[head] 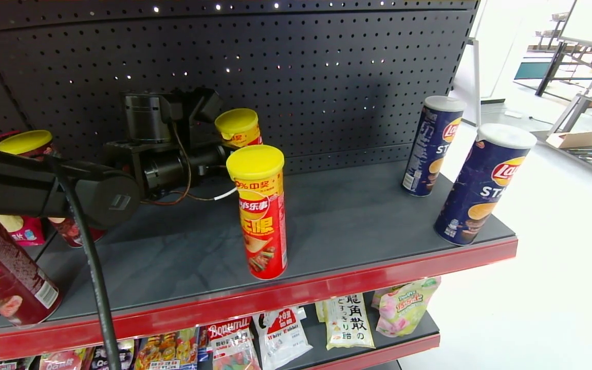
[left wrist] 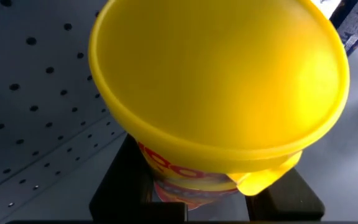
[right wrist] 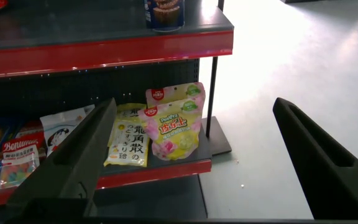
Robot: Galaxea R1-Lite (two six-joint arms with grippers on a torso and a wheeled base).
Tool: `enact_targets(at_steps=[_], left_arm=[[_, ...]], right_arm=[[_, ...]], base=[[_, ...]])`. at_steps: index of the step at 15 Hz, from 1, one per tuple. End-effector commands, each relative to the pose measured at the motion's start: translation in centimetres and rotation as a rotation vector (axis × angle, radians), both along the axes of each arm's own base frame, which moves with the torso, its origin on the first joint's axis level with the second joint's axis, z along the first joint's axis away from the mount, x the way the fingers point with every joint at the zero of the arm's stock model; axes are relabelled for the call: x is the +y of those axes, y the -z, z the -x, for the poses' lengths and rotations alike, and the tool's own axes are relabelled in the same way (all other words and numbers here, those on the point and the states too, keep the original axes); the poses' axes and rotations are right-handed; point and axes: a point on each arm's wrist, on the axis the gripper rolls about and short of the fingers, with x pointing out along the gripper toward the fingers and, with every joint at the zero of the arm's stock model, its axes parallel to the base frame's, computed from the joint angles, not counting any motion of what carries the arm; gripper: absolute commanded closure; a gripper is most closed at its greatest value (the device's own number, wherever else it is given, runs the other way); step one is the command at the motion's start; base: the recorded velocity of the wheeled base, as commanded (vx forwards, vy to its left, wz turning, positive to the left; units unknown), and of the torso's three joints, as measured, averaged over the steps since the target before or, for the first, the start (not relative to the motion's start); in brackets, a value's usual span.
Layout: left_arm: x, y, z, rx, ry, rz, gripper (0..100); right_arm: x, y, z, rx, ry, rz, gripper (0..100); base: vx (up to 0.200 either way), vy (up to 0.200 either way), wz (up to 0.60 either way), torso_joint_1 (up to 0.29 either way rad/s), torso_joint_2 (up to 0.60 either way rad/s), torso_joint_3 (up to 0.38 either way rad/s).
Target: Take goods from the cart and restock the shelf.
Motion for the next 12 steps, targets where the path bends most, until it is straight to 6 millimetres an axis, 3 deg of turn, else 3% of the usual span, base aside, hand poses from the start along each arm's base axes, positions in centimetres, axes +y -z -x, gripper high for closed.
enact_targets(at_steps=[1, 8, 12], left_arm=[[0.0, 0.1, 0.0, 0.009, 0.001, -0.004, 100], [0.4, -1.2, 1.3, 0.033, 0.031, -0.008, 100], [0.4, -0.8, 1.4, 0.05, 0.032, -0.02, 100]], right_arm=[[0.0, 0.0, 0.0, -0.001, 0.0, 0.0, 0], [0.0, 0.0, 0.0, -0.001, 0.0, 0.0, 0], [0.0, 0.0, 0.0, -0.001, 0.0, 0.0, 0]], base=[[0.0, 0.0, 0.0, 0.0, 0.0, 0.0], [0.0, 0.0, 0.0, 0.0, 0.0, 0.0], [0.0, 0.0, 0.0, 0.0, 0.0, 0.0]])
